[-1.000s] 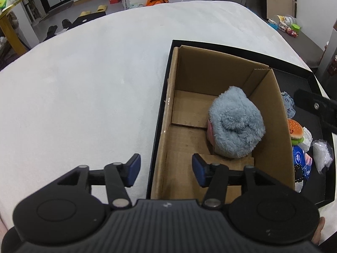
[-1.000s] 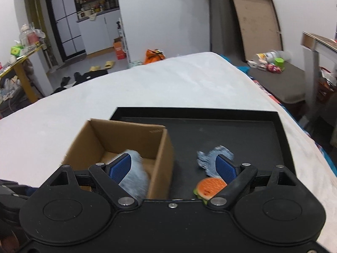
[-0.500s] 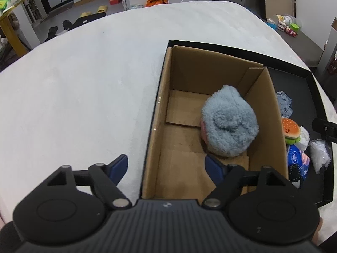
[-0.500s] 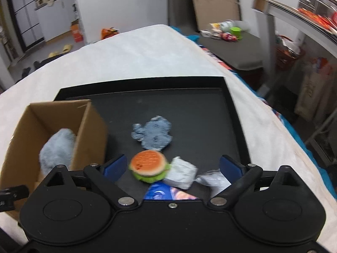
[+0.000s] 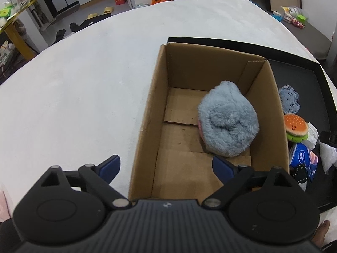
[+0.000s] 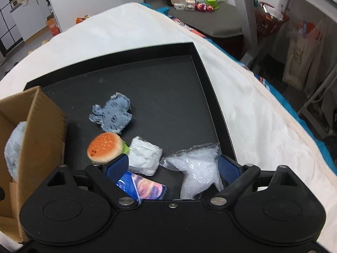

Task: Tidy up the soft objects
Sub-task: 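Reach the right tool to the bag of clear beads and grasp it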

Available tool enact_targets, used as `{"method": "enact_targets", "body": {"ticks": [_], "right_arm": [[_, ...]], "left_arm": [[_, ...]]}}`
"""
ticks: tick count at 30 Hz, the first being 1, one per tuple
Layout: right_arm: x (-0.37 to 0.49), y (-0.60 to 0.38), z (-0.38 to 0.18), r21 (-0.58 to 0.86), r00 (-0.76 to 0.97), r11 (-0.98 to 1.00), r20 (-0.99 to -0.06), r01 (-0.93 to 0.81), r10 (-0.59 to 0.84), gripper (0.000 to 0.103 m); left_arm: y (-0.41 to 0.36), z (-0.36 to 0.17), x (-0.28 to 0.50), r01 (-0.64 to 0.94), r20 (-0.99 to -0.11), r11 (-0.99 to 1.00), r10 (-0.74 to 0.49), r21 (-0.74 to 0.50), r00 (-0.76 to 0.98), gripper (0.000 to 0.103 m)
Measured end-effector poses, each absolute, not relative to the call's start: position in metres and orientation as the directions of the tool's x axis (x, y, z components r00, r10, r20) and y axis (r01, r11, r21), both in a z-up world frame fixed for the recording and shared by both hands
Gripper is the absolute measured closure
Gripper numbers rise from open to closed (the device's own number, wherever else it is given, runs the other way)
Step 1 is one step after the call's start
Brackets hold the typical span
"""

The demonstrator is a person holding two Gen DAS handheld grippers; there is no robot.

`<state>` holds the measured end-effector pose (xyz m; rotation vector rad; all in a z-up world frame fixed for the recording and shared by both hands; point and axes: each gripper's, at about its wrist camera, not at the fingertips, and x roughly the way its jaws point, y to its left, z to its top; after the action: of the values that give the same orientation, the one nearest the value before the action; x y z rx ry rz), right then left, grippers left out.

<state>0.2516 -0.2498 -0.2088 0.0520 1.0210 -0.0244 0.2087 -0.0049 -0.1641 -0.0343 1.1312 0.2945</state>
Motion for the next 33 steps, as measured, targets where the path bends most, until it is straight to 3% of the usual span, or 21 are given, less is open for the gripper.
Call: {"method": "enact_targets", "body": {"ticks": [6,12,17,19,22,33], "right_arm": [[0.253,-0.255,-0.219,0.002,0.500,0.999,-0.866,0.046,-0.021,0.019],[0.255,-0.266,-0.224,-0.017,0.487,0.997,-0.872,0.078,-0.053,0.032],[0.259,-0.269,-0.236,-0.002,0.443,0.996,-0.895,0.088,-0.041,0.044],[0.260,-0.268,-0.240,0.001,0.431,0.997,-0.902,0.083,-0.035,0.059],[0.260,-0.264,-0.240,-0.003,0.440,0.998,-0.897,0.063,-0.030,0.065],[0.250,-0.253,-0.211,0.051,0.527,0.999,-0.849,0.004,0.041,0.068]], "left_arm": [[-0.013,-0.166,0.210,-0.250,-0.892,0.958,0.231,0.139,0.389,0.010],[-0.019,-0.168,0.210,-0.244,-0.892,0.957,0.241,0.154,0.383,0.010],[-0.021,-0.168,0.210,-0.247,-0.889,0.956,0.247,0.159,0.385,0.010],[-0.021,-0.168,0.210,-0.247,-0.890,0.956,0.246,0.157,0.384,0.010],[-0.021,-0.167,0.210,-0.244,-0.889,0.956,0.247,0.160,0.386,0.010],[-0.011,-0.165,0.208,-0.257,-0.885,0.955,0.246,0.151,0.394,0.010]]}}
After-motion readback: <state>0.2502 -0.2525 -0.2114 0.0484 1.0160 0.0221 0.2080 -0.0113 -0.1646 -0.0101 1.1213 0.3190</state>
